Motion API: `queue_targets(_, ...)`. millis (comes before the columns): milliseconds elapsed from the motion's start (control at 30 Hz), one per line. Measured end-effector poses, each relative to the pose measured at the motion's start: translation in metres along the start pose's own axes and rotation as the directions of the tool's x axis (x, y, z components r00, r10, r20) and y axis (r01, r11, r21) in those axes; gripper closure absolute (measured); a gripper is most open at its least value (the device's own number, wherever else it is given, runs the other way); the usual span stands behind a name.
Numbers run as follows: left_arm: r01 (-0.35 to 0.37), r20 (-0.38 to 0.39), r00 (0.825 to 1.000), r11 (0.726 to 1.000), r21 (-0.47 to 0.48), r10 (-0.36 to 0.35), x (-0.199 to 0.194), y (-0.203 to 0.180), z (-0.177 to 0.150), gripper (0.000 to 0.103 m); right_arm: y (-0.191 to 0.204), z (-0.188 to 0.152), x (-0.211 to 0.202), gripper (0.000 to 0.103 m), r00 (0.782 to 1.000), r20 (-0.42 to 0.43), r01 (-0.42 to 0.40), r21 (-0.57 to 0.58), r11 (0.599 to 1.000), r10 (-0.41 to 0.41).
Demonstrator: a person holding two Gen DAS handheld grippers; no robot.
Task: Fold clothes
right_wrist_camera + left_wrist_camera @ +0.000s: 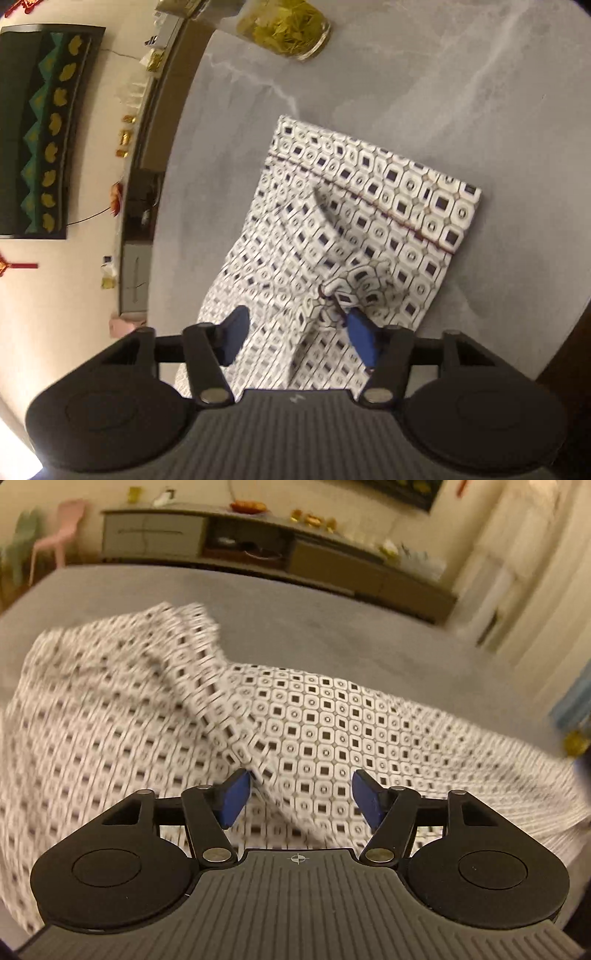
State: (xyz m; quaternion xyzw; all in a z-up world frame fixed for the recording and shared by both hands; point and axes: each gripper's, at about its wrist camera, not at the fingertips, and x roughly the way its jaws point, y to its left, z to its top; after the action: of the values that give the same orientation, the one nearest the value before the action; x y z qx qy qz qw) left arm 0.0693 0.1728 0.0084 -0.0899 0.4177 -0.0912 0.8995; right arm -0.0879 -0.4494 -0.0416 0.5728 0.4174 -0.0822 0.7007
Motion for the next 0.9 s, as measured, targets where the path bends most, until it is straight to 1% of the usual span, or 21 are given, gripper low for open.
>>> queue_targets(33, -0.029, -0.016, 0.999, 1.000, 0.010, 0.029, 0.008, -0.003, 0.004, 0.051, 0.000, 0.001, 0.001, 0.065, 1.000, 0.016, 0.020, -0.011, 1.000, -0.020)
queue_targets(67, -0.063, -0.026, 0.998, 0.998, 0.011, 0.063, 0.014, -0.004, 0.007, 0.058, -0.001, 0.001, 0.002, 0.071, 0.999, 0.031, 0.040, -0.022, 0.999, -0.039)
queue_targets(100, -0.083, -0.033, 0.996, 0.996, 0.011, 0.083, 0.020, -0.003, 0.009, 0.088, -0.002, 0.003, 0.003, 0.081, 0.998, 0.043, 0.055, -0.034, 0.998, -0.054)
queue_targets(133, -0.097, -0.039, 0.994, 0.995, 0.012, 0.098, 0.025, -0.003, 0.011, 0.103, 0.001, 0.004, 0.003, 0.092, 0.997, 0.052, 0.067, -0.061, 0.996, -0.064)
queue_targets(167, -0.095, -0.024, 0.995, 0.995, 0.000, 0.095, 0.023, 0.000, 0.014, 0.103, 0.004, 0.006, 0.003, 0.094, 0.995, 0.062, 0.080, -0.087, 0.993, -0.075)
queue_targets(200, -0.087, -0.002, 0.996, 0.996, -0.016, 0.087, 0.020, 0.002, 0.018, 0.103, 0.007, 0.008, 0.004, 0.101, 0.994, 0.071, 0.092, -0.113, 0.989, -0.084)
queue_targets(233, -0.051, 0.044, 0.998, 0.997, -0.059, 0.054, 0.006, 0.007, 0.021, 0.103, 0.012, 0.009, 0.002, 0.102, 0.992, 0.088, 0.100, -0.146, 0.984, -0.088)
queue_targets(267, -0.003, 0.100, 0.995, 0.994, -0.108, 0.014, -0.011, 0.011, 0.024, 0.103, 0.028, 0.009, -0.008, 0.102, 0.989, 0.136, 0.084, -0.215, 0.973, -0.056)
queue_targets(333, 0.098, 0.206, 0.977, 0.975, -0.197, -0.056, -0.050, 0.019, 0.025, 0.103, 0.066, -0.002, -0.043, 0.103, 0.969, 0.233, 0.031, -0.420, 0.907, 0.075)
queue_targets(367, 0.142, 0.234, 0.968, 0.966, -0.218, -0.089, -0.071, 0.021, 0.018, 0.103, 0.079, -0.011, -0.062, 0.103, 0.955, 0.261, 0.015, -0.511, 0.860, 0.139)
queue_targets(400, 0.183, 0.256, 0.959, 0.955, -0.232, -0.121, -0.090, 0.024, 0.009, 0.103, 0.084, -0.020, -0.077, 0.103, 0.946, 0.275, 0.017, -0.569, 0.822, 0.171)
queue_targets(433, 0.191, 0.234, 0.963, 0.955, -0.228, -0.136, -0.098, 0.023, -0.003, 0.103, 0.087, -0.027, -0.091, 0.103, 0.938, 0.285, 0.025, -0.619, 0.785, 0.195)
queue_targets(467, 0.188, 0.197, 0.970, 0.957, -0.220, -0.145, -0.102, 0.021, -0.017, 0.103, 0.081, -0.030, -0.097, 0.103, 0.941, 0.290, 0.052, -0.639, 0.767, 0.177)
queue_targets(500, 0.185, 0.158, 0.975, 0.960, -0.211, -0.153, -0.106, 0.019, -0.031, 0.103, 0.071, -0.029, -0.095, 0.103, 0.946, 0.293, 0.086, -0.639, 0.764, 0.138)
queue_targets(533, 0.173, 0.117, 0.982, 0.962, -0.209, -0.151, -0.102, 0.017, -0.043, 0.103, 0.057, -0.023, -0.088, 0.103, 0.954, 0.289, 0.118, -0.617, 0.778, 0.084)
queue_targets(600, 0.145, 0.040, 0.989, 0.964, -0.221, -0.140, -0.084, 0.014, -0.064, 0.103, 0.026, -0.007, -0.063, 0.103, 0.968, 0.248, 0.157, -0.544, 0.824, -0.021)
queue_targets(667, 0.123, -0.005, 0.992, 0.967, -0.225, -0.127, -0.068, 0.009, -0.075, 0.103, 0.002, 0.006, -0.044, 0.103, 0.972, 0.218, 0.181, -0.483, 0.857, -0.083)
queue_targets(767, 0.084, -0.028, 0.995, 0.974, -0.213, -0.092, -0.063, 0.001, -0.083, 0.103, -0.015, 0.016, -0.031, 0.103, 0.982, 0.167, 0.148, -0.416, 0.897, -0.084)
queue_targets(800, 0.086, -0.012, 0.996, 0.972, -0.217, -0.091, -0.064, 0.000, -0.078, 0.103, -0.014, 0.018, -0.030, 0.103, 0.984, 0.162, 0.140, -0.408, 0.902, -0.080)
queue_targets(833, 0.093, 0.011, 0.996, 0.971, -0.222, -0.093, -0.066, -0.001, -0.070, 0.103, -0.007, 0.021, -0.031, 0.103, 0.985, 0.162, 0.128, -0.415, 0.901, -0.065)
queue_targets(900, 0.115, 0.069, 0.992, 0.966, -0.230, -0.102, -0.071, -0.004, -0.051, 0.103, 0.019, 0.028, -0.039, 0.103, 0.980, 0.200, 0.091, -0.461, 0.883, 0.004)
